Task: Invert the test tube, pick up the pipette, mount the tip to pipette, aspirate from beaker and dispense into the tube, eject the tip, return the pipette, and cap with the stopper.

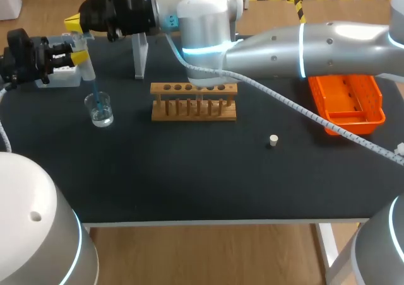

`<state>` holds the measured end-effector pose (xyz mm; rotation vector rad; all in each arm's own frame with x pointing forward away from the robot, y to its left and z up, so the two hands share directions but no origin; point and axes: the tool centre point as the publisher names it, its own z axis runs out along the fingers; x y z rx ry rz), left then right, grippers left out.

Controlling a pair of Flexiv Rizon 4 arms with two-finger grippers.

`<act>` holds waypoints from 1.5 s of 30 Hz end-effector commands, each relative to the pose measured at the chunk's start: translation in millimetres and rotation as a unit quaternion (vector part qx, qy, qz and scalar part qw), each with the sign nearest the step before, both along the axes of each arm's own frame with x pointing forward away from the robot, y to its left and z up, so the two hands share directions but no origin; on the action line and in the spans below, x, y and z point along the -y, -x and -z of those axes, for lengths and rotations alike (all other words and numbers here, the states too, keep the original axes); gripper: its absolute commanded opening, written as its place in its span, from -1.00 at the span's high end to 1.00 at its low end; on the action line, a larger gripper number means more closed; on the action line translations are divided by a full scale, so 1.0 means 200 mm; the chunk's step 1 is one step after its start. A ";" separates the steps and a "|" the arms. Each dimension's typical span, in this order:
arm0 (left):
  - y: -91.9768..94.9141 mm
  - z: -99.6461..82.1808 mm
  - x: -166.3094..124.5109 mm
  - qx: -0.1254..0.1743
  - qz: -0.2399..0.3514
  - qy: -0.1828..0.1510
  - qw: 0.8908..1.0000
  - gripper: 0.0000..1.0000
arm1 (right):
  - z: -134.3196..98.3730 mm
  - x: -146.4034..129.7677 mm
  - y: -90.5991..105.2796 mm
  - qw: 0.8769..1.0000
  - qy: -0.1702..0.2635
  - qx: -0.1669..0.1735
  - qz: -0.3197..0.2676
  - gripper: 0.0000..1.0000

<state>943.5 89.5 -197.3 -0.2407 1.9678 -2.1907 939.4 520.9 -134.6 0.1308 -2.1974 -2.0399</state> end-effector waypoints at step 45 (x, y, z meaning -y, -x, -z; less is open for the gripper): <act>-0.01 -0.01 -0.01 0.001 0.003 0.001 1.000 1.00 | -0.25 0.05 0.05 0.999 -0.011 0.044 0.006 1.00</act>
